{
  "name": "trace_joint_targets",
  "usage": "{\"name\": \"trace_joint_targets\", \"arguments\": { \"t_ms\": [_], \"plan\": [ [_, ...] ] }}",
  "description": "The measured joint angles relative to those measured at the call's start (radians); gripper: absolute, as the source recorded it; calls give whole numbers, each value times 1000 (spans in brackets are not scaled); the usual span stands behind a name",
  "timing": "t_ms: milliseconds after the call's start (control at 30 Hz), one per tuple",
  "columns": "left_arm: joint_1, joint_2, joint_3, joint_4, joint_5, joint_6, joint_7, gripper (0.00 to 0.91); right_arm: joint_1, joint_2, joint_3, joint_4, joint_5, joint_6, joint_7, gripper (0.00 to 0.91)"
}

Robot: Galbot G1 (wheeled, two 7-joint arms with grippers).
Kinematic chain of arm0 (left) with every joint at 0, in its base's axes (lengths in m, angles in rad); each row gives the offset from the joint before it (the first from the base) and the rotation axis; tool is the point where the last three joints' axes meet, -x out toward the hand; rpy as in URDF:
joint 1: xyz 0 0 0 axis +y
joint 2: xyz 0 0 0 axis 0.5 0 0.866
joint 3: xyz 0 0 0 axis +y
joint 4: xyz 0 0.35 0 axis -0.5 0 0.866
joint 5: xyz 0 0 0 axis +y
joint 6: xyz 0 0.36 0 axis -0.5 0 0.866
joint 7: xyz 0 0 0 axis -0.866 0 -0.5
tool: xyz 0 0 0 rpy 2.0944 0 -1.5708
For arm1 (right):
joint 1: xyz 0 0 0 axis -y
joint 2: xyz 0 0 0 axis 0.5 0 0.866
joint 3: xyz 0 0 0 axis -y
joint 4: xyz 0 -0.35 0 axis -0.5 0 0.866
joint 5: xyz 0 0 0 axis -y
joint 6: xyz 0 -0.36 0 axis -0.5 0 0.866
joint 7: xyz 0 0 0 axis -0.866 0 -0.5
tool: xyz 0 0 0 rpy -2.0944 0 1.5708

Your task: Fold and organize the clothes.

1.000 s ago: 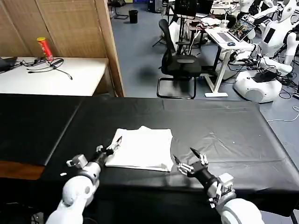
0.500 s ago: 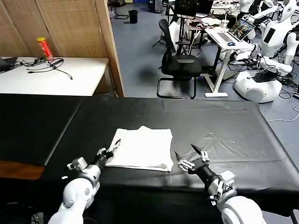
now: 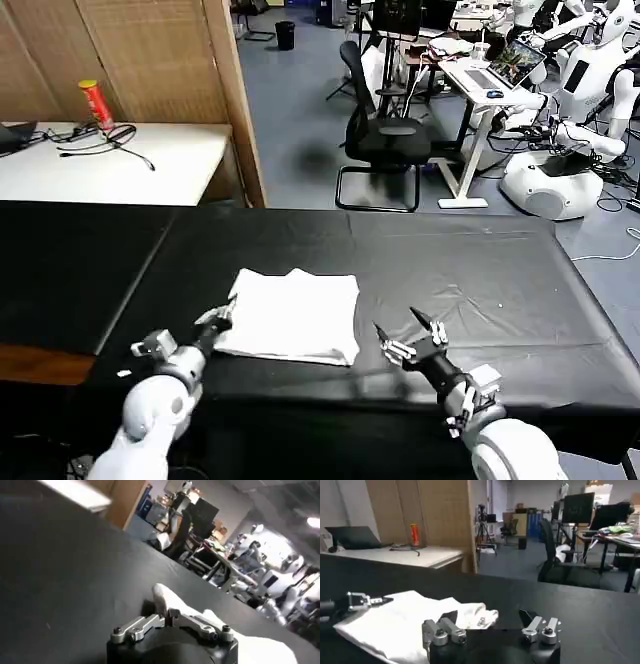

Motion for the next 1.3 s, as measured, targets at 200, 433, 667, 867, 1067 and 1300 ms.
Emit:
{"name": "trace_joint_targets", "arguments": {
  "t_ms": [200,433,667,867,1067,1300],
  "plan": [
    [16,122,-44,-53,169,11,-3,0,10,13,2,-16,-17,-3,5,878],
    [62,358,-145,-81,216,3,3,0,26,22,-3,-36,-21,-3,6,878],
    [110,521,-264,-140,212,23,-18,0,39,38,-17,-58,-26,-3,9,878],
    [114,510,-226,-252,218,46,-64,0,26,47,-21,-62,-43,0,9,878],
    [95,394,-60,-317,169,57,-116,878,21,54,-20,-58,-44,-6,15,878],
    [35,208,161,-279,226,41,-94,878,38,56,-49,-59,24,-65,22,878]
  ]
}}
